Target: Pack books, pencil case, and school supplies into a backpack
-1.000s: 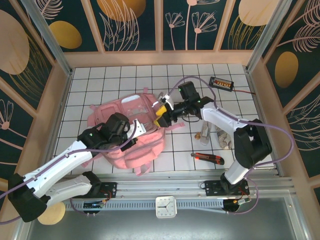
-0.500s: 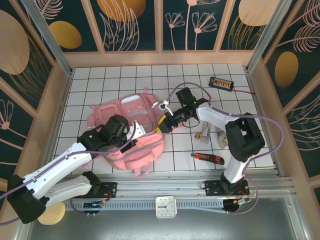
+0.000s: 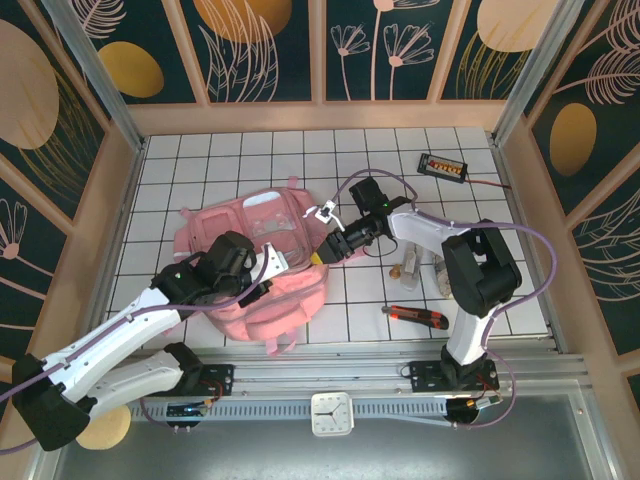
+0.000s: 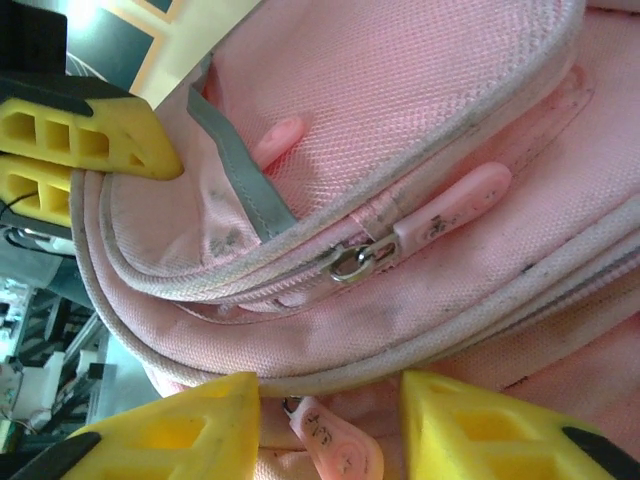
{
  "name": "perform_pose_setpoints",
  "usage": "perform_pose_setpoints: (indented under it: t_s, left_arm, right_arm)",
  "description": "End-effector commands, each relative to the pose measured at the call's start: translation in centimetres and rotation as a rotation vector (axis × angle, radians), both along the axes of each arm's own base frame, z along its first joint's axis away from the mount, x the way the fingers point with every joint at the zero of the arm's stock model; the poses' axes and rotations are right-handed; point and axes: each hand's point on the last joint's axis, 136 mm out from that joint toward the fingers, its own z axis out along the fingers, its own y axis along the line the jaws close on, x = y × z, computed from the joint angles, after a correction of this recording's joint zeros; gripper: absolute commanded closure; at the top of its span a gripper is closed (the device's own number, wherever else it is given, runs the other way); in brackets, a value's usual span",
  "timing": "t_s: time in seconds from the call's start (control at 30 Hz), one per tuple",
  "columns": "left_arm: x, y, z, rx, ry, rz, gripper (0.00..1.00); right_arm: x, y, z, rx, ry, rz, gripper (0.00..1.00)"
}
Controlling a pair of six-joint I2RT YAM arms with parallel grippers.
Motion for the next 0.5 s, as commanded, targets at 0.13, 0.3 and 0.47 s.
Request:
perform_pose_setpoints:
  t_s: [0.13, 0.3, 0.47]
  left_arm:
    - [0.4, -0.4, 2.4, -0.091, -0.057, 0.027, 1.00]
    - [0.4, -0.4, 2.3, -0.088, -0.058, 0.028, 1.00]
    - [0.4, -0.2, 2.1, -0.083, -0.057, 0.030, 1.00]
  right_arm:
    - [1.6, -0.7, -0.5, -0.021, 0.028, -0.049, 0.79]
    - [1.9, -0.9, -0.3, -0.018, 0.026, -0.054, 1.00]
    - [2.0, -1.2, -0.2, -0.014, 0.010, -0.054, 1.00]
